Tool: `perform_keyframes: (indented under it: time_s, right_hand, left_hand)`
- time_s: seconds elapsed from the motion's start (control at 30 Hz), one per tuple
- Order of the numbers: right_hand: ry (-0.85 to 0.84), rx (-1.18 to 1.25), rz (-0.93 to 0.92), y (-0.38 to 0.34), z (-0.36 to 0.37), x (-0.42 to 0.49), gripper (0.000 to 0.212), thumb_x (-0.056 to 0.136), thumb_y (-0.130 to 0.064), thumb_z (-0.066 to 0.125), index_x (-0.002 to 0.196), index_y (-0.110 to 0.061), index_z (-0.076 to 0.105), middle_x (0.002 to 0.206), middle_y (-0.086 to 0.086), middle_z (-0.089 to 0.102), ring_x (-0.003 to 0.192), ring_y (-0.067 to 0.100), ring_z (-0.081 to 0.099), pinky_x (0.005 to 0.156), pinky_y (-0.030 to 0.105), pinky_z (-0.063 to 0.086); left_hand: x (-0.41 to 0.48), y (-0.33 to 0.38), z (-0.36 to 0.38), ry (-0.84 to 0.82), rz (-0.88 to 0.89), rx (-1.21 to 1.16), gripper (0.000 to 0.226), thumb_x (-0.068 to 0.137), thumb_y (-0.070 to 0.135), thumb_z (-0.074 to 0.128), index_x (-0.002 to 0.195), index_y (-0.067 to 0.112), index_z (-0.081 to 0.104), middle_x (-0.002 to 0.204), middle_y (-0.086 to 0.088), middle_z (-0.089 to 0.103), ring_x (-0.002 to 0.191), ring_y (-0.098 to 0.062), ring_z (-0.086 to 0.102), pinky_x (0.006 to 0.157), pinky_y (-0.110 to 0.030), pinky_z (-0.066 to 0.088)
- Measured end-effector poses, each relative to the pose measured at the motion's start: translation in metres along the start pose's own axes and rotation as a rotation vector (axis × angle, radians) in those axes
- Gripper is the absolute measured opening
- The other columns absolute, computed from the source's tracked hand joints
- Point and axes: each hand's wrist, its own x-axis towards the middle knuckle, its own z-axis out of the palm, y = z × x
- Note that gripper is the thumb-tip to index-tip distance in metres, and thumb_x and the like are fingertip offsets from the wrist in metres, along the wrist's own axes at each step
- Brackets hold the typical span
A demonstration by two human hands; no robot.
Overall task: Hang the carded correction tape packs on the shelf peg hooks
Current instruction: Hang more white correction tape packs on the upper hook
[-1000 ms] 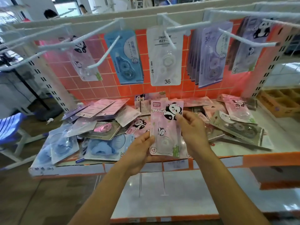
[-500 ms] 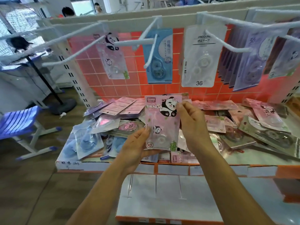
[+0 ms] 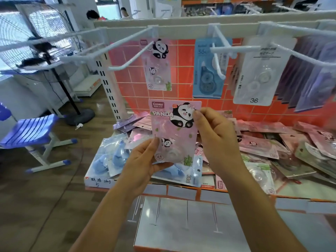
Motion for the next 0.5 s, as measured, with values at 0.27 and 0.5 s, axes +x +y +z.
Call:
perform_keyframes:
  time_s: [0.27, 0.5]
  right_hand:
    - [-0.033, -0.107, -0.223, -0.026, 0.04, 0.002, 0.028, 0.096, -0.019, 0.046, 0.069, -0.015, 0.05, 0.055, -0.006, 0.043, 0.051, 0.003, 0.038, 0.049, 0.016, 0.032]
    - [0.015, -0.06, -0.329, -0.042, 0.071, 0.008, 0.025, 0.096, -0.015, 0.048, 0.082, 0.003, 0.058, 0.059, 0.014, 0.048, 0.051, 0.019, 0.037, 0.047, 0.026, 0.032]
  left_hand:
    - [-0.006, 0.023, -0.024, 0.03, 0.22, 0.052, 0.033, 0.078, 0.048, 0.053, 0.081, 0.024, 0.075, 0.086, -0.003, 0.075, 0.081, -0.019, 0.072, 0.066, -0.03, 0.059]
    - [-0.009, 0.039, -0.041, 0.122, 0.403, 0.107, 0.035, 0.083, 0.048, 0.046, 0.085, 0.024, 0.072, 0.086, -0.002, 0.073, 0.082, -0.019, 0.071, 0.063, -0.03, 0.059]
